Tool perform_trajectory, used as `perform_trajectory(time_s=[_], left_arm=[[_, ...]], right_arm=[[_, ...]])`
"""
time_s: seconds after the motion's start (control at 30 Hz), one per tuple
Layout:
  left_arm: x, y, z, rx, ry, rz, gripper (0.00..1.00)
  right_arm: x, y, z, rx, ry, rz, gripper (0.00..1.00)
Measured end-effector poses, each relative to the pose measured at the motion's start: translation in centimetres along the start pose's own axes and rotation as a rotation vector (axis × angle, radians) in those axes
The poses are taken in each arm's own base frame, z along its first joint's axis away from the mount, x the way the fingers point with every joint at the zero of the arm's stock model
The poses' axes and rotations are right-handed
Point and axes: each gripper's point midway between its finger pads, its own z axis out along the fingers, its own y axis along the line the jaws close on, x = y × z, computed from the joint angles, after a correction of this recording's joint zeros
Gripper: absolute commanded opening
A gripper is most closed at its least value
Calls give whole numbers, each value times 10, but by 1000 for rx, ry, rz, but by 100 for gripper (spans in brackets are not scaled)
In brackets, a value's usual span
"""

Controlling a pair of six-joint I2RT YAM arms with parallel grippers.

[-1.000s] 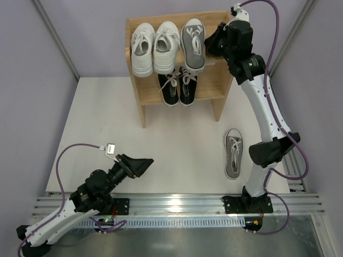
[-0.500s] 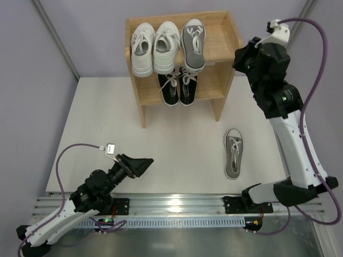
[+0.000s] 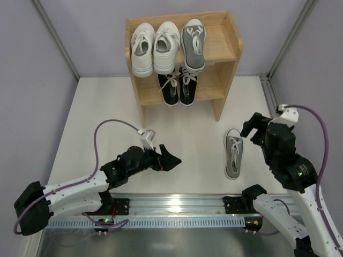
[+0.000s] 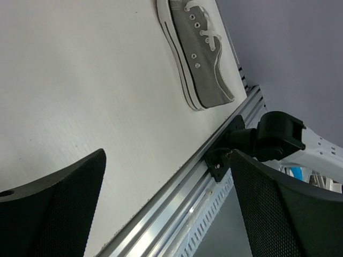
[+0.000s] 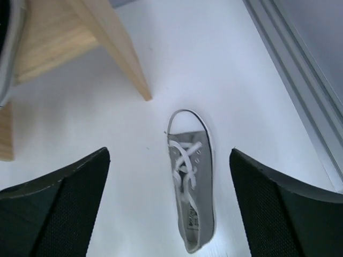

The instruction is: Place and organize the shoes onto the shoe shelf

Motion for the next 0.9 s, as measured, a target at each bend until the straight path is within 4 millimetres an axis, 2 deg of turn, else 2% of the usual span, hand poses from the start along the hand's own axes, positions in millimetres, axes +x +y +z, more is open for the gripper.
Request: perform_trajectory(time_s=[0.07,0.13,0.27,0.37,0.53,0.63,0.77,0.9], left_arm=[[-1,-11,20,14,27,30,95],[-3,-20,37,31,40,53,95],[-3,-31,57,64,55,70,95],[-2,-32,62,73,63,75,94],[-3,-36,59,88,56,77,94],[-3,-36,53,96,45,77,94],[-3,-35,41,110,32,77,94],[-1,-31,33,116,26,77,94]], right_arm=[[26,-21,0,77,52,-17,100],[51,-36,1,144,114,-23,100],[87,-44,9,197,226,-45,100],[112,-39,18,196,315,-46,100],[186,-31,32,183,547,-34,100],[217,-33,32,197,628,7,100],[229,-37,32,234,635,64,100],[224,-35,40,245,596,113,91]])
